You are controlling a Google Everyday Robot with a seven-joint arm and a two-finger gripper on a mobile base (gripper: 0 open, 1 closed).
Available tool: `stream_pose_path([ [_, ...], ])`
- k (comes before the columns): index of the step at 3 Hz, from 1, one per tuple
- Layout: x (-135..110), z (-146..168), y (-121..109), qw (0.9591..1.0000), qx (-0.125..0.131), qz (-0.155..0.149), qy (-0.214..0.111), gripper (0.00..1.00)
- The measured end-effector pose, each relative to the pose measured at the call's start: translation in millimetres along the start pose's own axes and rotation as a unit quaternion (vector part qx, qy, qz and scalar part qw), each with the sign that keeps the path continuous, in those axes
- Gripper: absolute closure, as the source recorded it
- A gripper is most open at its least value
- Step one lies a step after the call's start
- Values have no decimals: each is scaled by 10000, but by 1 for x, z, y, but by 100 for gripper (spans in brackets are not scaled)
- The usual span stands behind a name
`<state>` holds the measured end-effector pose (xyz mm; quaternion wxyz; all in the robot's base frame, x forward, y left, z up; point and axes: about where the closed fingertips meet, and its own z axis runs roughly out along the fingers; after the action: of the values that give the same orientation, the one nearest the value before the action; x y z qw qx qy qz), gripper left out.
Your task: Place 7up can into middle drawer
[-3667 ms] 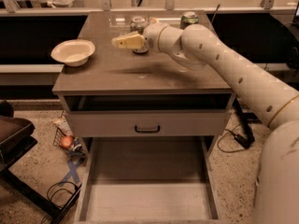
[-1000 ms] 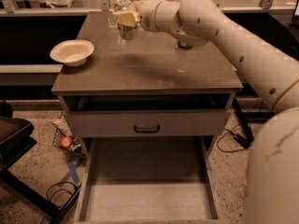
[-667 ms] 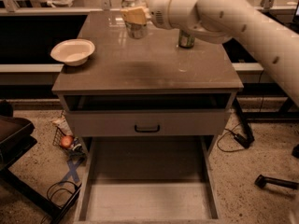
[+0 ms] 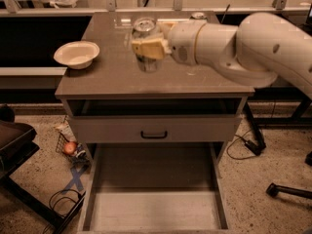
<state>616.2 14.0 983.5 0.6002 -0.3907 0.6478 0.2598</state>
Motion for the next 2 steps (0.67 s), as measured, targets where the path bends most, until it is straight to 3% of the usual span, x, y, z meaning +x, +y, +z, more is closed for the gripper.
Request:
stream_pose_path([
  [2,93,-32,116,9969,-347,692,-105,100],
])
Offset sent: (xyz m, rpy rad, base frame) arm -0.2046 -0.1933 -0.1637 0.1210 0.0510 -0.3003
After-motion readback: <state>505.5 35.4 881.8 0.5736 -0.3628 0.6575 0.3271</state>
